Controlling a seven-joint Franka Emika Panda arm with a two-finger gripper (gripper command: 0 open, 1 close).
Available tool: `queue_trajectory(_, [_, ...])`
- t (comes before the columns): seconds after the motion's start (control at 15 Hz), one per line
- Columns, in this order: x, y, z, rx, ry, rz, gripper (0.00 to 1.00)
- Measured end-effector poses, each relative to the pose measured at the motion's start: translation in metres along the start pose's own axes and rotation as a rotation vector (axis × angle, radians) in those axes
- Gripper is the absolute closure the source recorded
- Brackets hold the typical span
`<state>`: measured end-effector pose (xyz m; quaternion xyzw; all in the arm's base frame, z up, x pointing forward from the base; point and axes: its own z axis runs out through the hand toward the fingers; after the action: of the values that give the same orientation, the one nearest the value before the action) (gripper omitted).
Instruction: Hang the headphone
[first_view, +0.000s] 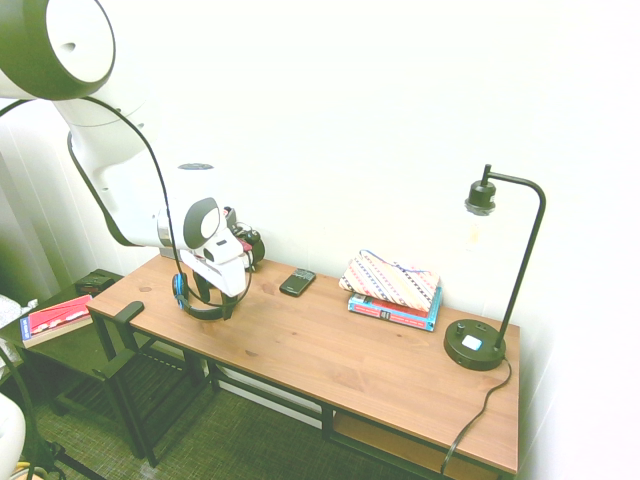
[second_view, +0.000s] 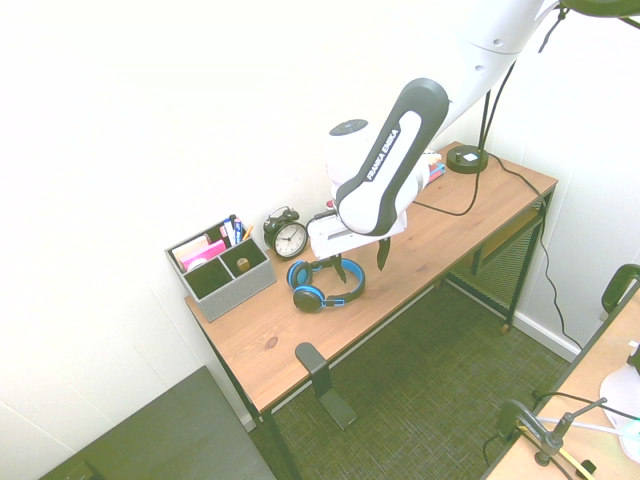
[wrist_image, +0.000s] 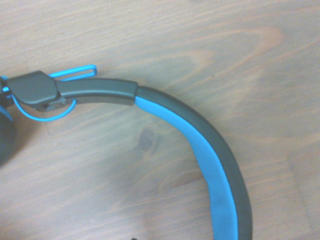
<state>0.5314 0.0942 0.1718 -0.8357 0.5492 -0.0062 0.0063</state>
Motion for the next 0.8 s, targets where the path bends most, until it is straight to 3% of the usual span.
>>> queue_trajectory(0.8, [0.002,-0.010,0.017,0.016,-0.050,-0.008,1.00])
